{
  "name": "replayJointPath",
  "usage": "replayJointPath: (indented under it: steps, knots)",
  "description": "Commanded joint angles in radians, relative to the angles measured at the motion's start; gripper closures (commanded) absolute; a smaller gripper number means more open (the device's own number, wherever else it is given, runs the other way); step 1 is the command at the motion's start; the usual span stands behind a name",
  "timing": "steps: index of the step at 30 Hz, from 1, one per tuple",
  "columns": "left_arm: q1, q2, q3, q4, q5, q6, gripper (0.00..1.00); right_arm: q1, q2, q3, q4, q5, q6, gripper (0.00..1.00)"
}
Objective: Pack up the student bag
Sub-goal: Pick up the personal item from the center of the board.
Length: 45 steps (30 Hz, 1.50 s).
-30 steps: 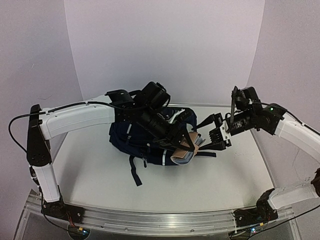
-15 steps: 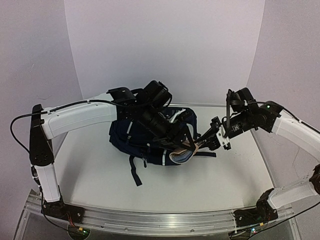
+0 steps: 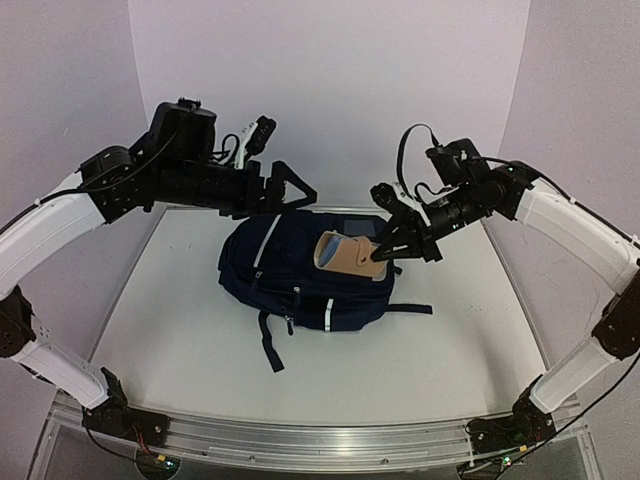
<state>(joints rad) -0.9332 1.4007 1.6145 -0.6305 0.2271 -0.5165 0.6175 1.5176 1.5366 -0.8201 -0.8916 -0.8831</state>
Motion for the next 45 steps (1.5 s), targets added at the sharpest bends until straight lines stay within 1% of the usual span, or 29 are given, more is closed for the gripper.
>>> replayJointPath:
  steps: [1,4,9,13,16,19,25,27,28,29,30,31,33,34,36,38,40,43,45]
  knots:
    - [-0.017,0.049,-0.014,0.03,0.087,0.107,0.03,-0.027,0.064,0.085,-0.176,-0.128,0.13,1.0]
    - [-0.022,0.07,-0.032,0.06,0.162,0.144,0.06,-0.05,0.108,0.128,-0.255,-0.193,0.138,1.0]
    - [-0.036,0.131,-0.031,0.078,0.203,0.195,0.06,-0.074,0.166,0.183,-0.381,-0.267,0.075,1.0]
    - [-0.036,0.161,-0.032,0.091,0.218,0.209,0.06,-0.074,0.154,0.174,-0.397,-0.276,0.06,1.0]
    - [-0.036,0.202,-0.002,0.062,0.254,0.212,0.11,-0.074,0.154,0.179,-0.398,-0.276,0.066,1.0]
    - [-0.036,0.228,0.02,0.041,0.293,0.214,0.23,-0.074,0.163,0.19,-0.398,-0.272,0.069,1.0]
    - [-0.036,0.215,-0.005,0.114,0.34,0.173,0.6,-0.074,0.204,0.232,-0.397,-0.27,0.095,0.99]
    - [-0.03,0.197,-0.032,0.161,0.347,0.145,0.73,-0.075,0.22,0.25,-0.393,-0.256,0.113,0.89]
    - [-0.022,0.187,-0.043,0.195,0.351,0.125,0.81,-0.076,0.231,0.26,-0.389,-0.246,0.131,0.82]
    - [-0.013,0.179,-0.061,0.222,0.348,0.103,0.9,-0.087,0.245,0.27,-0.384,-0.239,0.16,0.72]
    - [-0.003,0.172,-0.072,0.233,0.327,0.083,0.96,-0.105,0.258,0.274,-0.373,-0.234,0.196,0.62]
    - [0.007,0.165,-0.079,0.232,0.288,0.061,1.0,-0.124,0.27,0.269,-0.339,-0.227,0.249,0.52]
    - [0.047,0.146,-0.106,0.231,0.218,0.014,1.0,-0.172,0.27,0.188,-0.185,-0.178,0.476,0.4]
    - [0.072,0.135,-0.12,0.238,0.181,0.0,1.0,-0.19,0.258,0.145,-0.092,-0.157,0.543,0.37]
    - [0.114,0.134,-0.123,0.251,0.135,-0.03,1.0,-0.195,0.218,0.03,0.085,-0.051,0.694,0.35]
    - [0.159,0.155,-0.104,0.228,0.088,-0.052,1.0,-0.191,0.182,-0.046,0.25,0.05,0.789,0.34]
    - [0.193,0.19,-0.081,0.185,0.063,-0.076,1.0,-0.181,0.187,-0.063,0.302,0.146,0.832,0.34]
    - [0.237,0.248,-0.042,0.092,0.009,-0.121,1.0,-0.162,0.234,-0.031,0.311,0.28,0.869,0.38]
    - [0.256,0.267,-0.034,0.073,-0.001,-0.139,1.0,-0.145,0.262,0.001,0.317,0.352,0.908,0.39]
